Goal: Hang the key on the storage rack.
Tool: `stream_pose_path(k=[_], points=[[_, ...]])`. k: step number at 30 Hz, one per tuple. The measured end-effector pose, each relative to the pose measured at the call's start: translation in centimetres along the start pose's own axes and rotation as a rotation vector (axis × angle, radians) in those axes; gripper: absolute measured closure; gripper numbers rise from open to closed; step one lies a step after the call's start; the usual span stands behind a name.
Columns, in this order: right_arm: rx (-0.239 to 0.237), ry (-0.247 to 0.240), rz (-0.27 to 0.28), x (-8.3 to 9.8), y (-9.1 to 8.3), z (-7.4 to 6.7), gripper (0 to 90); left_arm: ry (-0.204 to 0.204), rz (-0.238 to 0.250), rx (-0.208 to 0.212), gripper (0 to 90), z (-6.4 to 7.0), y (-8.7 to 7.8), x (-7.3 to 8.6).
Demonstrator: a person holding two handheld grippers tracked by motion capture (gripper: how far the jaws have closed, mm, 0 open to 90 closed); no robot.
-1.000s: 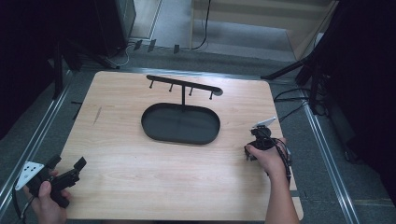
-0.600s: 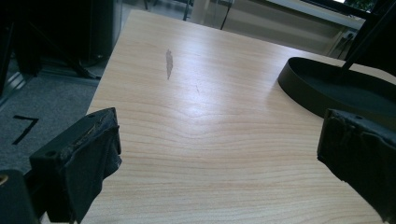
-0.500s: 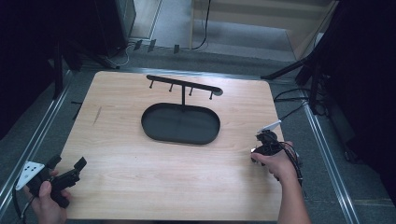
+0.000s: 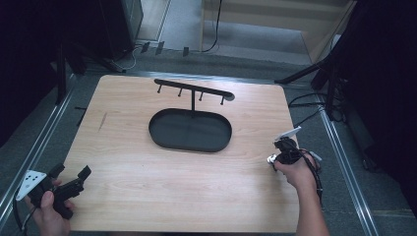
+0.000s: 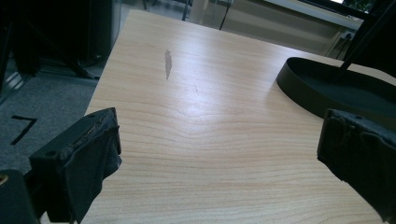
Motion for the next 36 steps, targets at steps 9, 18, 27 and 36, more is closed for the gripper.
stream_pose_path(k=[9,18,27,36], points=[[-0.028,-0.007,0.06,-2.1,-4.1,-1.1,85.4,0.0,-0.001,0.0,0.0,0.0,0.0,0.0],[-0.053,-0.079,0.116,-5.3,-7.0,-4.9,85.4,-0.005,0.001,0.001,0.0,-0.1,0.0,0.0],[-0.066,-0.127,0.134,-7.2,-8.7,-7.8,85.5,-0.009,0.003,0.001,0.0,-0.1,0.0,0.0],[-0.082,-0.175,0.154,-8.9,-10.4,-10.5,85.5,-0.009,0.001,0.003,0.0,-0.1,0.1,0.0]])
Point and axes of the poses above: each handheld gripper's, and its own axes: y roughly forward along the jaws, x roughly out of its underside, z roughly to its right, the point moved 4 cm from there along y, roughly forward along the jaws, and after that the axes turned 1 degree about z, right-handed, at the moved point
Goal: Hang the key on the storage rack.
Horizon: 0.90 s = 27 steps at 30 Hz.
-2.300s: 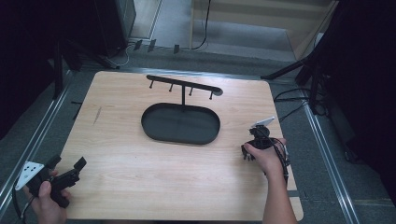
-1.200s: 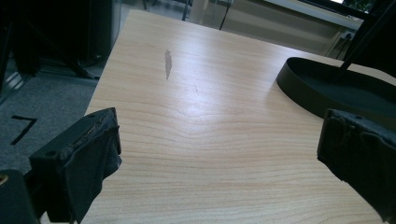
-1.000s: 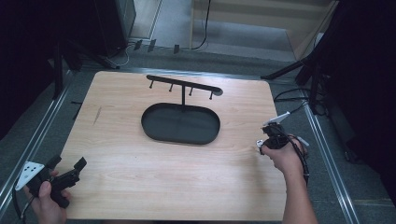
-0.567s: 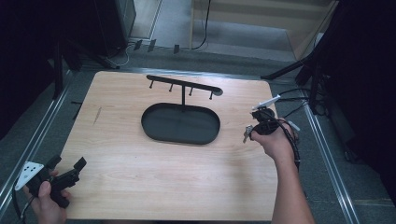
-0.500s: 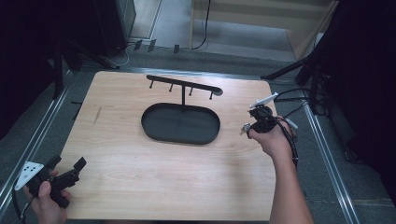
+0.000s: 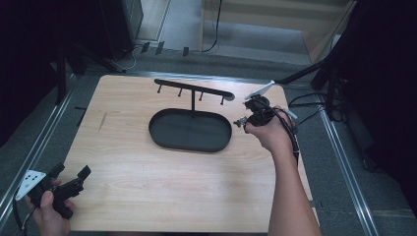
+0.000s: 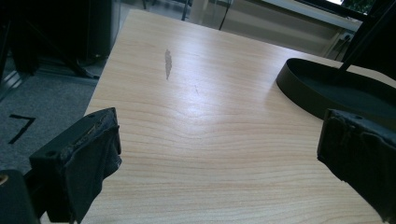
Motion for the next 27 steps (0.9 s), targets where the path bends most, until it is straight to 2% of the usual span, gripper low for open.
stream_pose_path(k=[17,23,27], points=[[-0.044,-0.067,0.045,-3.3,-1.7,-3.6,85.5,-0.002,0.002,0.001,0.0,0.0,0.0,0.0],[-0.02,-0.083,0.064,-4.2,-2.5,-4.5,85.4,0.002,-0.001,0.002,0.0,0.0,0.0,0.0],[0.004,-0.093,0.053,-4.5,-2.7,-4.8,85.4,0.003,-0.002,0.002,0.0,0.0,0.1,0.0]])
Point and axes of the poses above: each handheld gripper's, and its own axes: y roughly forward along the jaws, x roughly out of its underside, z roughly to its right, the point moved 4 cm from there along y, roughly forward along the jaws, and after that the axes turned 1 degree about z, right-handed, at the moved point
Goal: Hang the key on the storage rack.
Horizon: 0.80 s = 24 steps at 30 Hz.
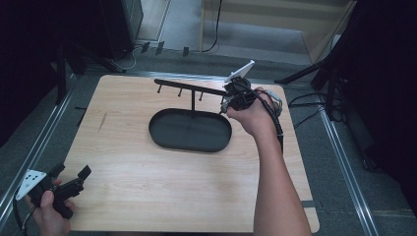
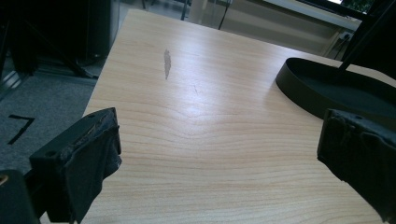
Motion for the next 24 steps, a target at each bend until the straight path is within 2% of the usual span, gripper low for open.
stream_pose_path(k=[4,9,13,19,24], points=[[-0.022,-0.021,0.006,-0.31,-0.01,-0.56,85.5,-0.002,0.0,0.001,0.0,-0.01,0.0,0.0],[-0.03,-0.03,0.047,-0.87,-0.02,-0.95,85.4,-0.002,0.001,0.001,0.0,-0.01,0.0,0.0],[0.027,-0.058,0.059,-1.03,0.35,-0.72,85.4,-0.004,0.002,0.002,0.0,-0.02,0.0,-0.01],[0.05,-0.089,0.067,-0.78,0.24,-0.31,85.3,-0.003,0.001,0.002,0.0,-0.05,0.03,-0.02],[0.059,-0.095,0.067,-0.47,0.34,-0.02,85.3,-0.002,0.002,0.002,0.0,-0.04,0.02,-0.02]])
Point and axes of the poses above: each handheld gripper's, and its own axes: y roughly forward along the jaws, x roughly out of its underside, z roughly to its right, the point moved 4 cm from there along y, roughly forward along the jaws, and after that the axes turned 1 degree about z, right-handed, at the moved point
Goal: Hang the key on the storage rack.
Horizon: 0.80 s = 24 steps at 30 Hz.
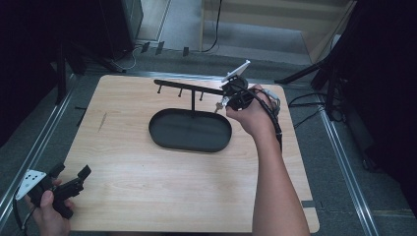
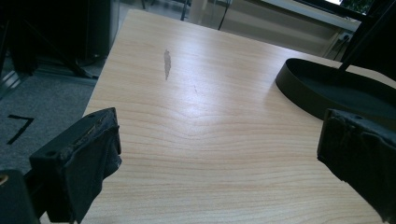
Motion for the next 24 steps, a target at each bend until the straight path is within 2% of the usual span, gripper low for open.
stream_pose_path(k=[6,9,14,19,22,24], points=[[-0.004,0.009,0.022,0.5,0.3,0.4,85.3,0.004,-0.001,-0.002,0.0,0.0,0.0,0.0],[-0.002,-0.015,0.042,0.6,0.3,0.4,85.3,0.001,0.001,-0.002,0.0,0.0,0.0,0.0],[-0.023,-0.018,0.037,1.1,0.4,0.6,85.1,0.004,-0.001,-0.004,0.0,0.0,0.0,0.0],[-0.001,-0.005,0.014,1.7,0.9,1.1,85.1,0.007,-0.004,-0.004,0.0,0.0,0.0,0.0],[-0.009,0.015,0.02,2.1,1.3,1.4,85.1,0.006,-0.003,-0.005,0.0,0.0,0.0,0.0],[-0.008,0.012,0.014,2.3,1.7,1.3,85.1,0.007,-0.004,-0.005,0.0,0.0,0.0,0.0]])
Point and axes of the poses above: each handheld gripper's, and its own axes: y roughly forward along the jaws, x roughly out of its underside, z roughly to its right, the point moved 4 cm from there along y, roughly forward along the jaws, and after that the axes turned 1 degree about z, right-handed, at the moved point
